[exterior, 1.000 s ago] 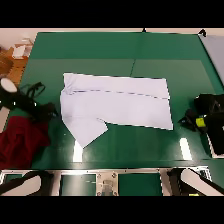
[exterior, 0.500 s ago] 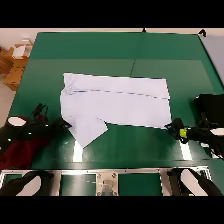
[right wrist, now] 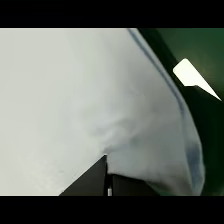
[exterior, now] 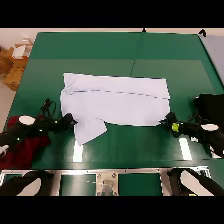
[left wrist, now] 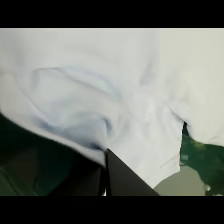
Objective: Fold the shirts.
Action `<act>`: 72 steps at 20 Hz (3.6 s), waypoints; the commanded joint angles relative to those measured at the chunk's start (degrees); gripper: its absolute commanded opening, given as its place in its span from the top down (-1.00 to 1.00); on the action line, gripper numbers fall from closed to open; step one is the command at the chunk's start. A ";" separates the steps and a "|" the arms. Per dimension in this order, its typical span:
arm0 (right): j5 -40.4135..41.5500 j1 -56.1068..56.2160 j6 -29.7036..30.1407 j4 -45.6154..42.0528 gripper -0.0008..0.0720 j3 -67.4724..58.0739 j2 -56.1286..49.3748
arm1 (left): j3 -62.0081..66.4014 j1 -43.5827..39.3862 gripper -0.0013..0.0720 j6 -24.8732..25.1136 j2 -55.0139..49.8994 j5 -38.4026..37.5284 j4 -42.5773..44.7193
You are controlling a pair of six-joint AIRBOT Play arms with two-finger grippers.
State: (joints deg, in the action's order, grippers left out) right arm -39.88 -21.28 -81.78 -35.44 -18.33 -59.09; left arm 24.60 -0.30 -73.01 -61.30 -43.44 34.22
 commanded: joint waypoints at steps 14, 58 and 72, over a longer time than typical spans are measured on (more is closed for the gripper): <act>-23.58 -6.29 -4.76 -16.92 0.94 -16.65 3.34 | 15.10 -0.42 0.89 -13.53 10.27 -22.69 24.06; -41.86 -1.16 11.19 -13.07 0.94 -80.15 -59.23 | 72.28 -7.61 0.89 -4.46 -40.54 -19.58 17.79; -60.83 -1.03 10.27 -10.40 0.94 -89.44 -39.04 | 79.89 -35.95 0.89 -8.17 -60.37 4.92 6.62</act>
State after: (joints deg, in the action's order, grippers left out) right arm -98.61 -22.39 -71.42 -46.85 -107.33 -101.78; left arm 101.62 -32.93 -78.70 -118.08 -41.89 42.24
